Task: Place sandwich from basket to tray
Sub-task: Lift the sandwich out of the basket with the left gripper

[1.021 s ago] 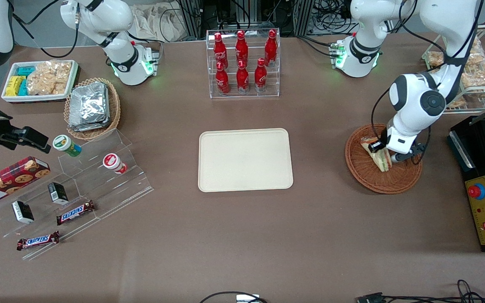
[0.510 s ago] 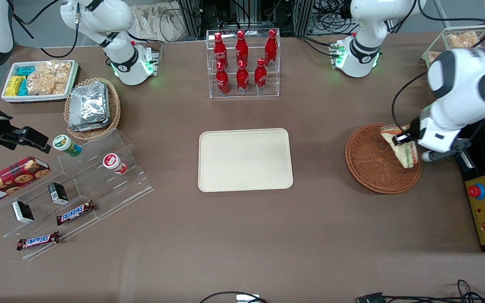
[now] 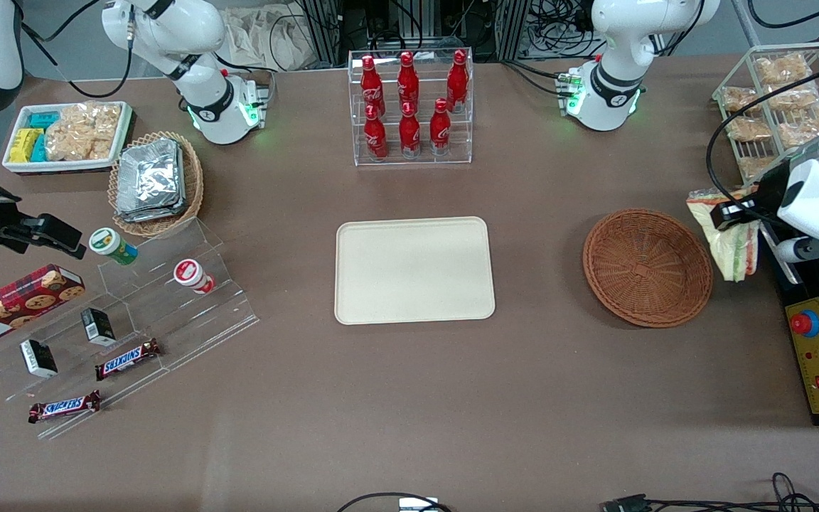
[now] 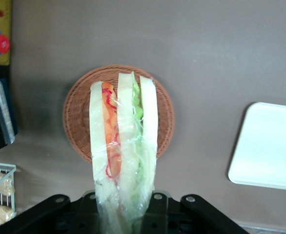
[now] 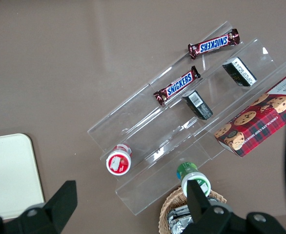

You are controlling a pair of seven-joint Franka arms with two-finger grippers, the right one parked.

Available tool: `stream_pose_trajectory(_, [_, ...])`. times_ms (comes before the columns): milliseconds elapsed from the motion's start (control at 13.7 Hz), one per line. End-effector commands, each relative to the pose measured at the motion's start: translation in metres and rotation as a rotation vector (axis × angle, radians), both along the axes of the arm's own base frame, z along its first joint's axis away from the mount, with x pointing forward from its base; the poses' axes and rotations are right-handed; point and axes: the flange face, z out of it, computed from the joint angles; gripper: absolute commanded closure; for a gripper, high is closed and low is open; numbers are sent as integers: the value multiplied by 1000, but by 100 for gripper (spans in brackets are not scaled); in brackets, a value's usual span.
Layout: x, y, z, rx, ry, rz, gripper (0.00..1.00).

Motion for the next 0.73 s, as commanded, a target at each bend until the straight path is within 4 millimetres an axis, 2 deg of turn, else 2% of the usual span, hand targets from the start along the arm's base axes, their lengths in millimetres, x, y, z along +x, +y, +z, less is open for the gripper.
stream_pose_trajectory(0, [2, -71, 12, 37, -4, -133, 91])
stream_pose_trajectory(146, [-10, -146, 0, 72, 2, -164, 90])
stream_pose_trajectory(219, [-15, -180, 1, 64, -4, -148, 90])
stream_pose_trajectory(438, [-30, -275, -14, 48, 6, -66, 90])
stream_pose_trajectory(583, [-46, -322, -29, 50, 5, -75, 90])
stream_pose_trajectory(656, [-51, -336, -40, 43, 26, -70, 90])
